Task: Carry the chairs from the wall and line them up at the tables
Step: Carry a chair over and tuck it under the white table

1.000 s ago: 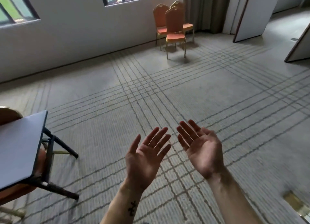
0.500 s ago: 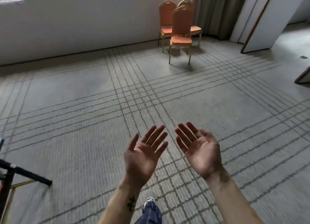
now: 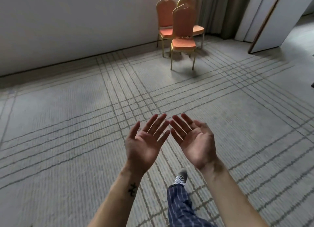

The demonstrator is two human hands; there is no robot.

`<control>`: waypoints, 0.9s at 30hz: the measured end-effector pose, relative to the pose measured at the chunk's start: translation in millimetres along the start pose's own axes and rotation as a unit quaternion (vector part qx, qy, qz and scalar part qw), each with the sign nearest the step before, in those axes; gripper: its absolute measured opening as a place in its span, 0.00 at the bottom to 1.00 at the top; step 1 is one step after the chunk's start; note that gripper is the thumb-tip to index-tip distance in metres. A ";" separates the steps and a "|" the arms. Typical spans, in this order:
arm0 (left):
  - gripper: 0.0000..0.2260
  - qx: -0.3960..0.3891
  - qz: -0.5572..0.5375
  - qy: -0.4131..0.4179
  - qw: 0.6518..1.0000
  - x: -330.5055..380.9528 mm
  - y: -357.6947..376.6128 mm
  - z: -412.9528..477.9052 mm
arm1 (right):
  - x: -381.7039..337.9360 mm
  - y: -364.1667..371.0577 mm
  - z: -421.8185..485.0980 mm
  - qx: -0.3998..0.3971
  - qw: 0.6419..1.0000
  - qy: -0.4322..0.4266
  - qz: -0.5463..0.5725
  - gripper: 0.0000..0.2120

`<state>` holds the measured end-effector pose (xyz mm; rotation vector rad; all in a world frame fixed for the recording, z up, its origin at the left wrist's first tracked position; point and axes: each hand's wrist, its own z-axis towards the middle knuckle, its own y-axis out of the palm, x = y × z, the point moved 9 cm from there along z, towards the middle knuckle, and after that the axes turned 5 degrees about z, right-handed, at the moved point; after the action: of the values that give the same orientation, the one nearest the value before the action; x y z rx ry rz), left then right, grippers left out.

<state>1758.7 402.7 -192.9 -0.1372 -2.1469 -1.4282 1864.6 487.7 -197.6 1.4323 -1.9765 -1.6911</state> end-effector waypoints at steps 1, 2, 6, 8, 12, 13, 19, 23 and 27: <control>0.26 0.010 0.007 0.000 1.000 7.4 -3.0 32.5 | -3.3 1.5 35.1 0.001 1.000 0.014 0.007 0.20; 0.27 0.017 0.012 0.007 1.000 16.7 -5.2 58.9 | -8.5 2.0 63.2 0.006 1.000 0.015 0.014 0.20; 0.27 0.037 0.028 0.014 0.999 57.4 5.4 162.4 | -35.9 25.7 173.7 0.004 0.999 0.025 0.025 0.19; 0.27 0.035 0.029 0.030 0.999 85.5 18.4 213.8 | -54.3 45.3 231.8 0.002 0.999 0.032 0.025 0.20; 0.26 0.060 0.018 0.055 0.996 139.3 29.9 303.8 | -82.0 100.4 332.2 -0.026 0.998 0.051 0.007 0.20; 0.26 0.058 0.009 0.058 0.997 150.7 34.0 322.2 | -85.5 112.9 354.5 -0.031 0.998 0.059 -0.001 0.21; 0.26 0.059 -0.002 0.062 0.996 209.6 24.8 450.3 | -88.1 148.8 493.2 -0.022 0.996 0.086 0.002 0.20; 0.26 0.053 -0.021 0.045 0.997 257.7 6.4 553.3 | -84.7 169.8 600.0 -0.005 0.997 0.080 -0.008 0.19; 0.26 0.045 -0.022 0.028 0.998 329.7 -7.7 664.4 | -84.0 218.8 715.9 0.015 0.998 0.061 -0.014 0.20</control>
<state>1221.1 912.7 -223.5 -0.0168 -2.1760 -1.3417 1318.5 1005.8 -223.0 1.5401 -1.9332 -1.5525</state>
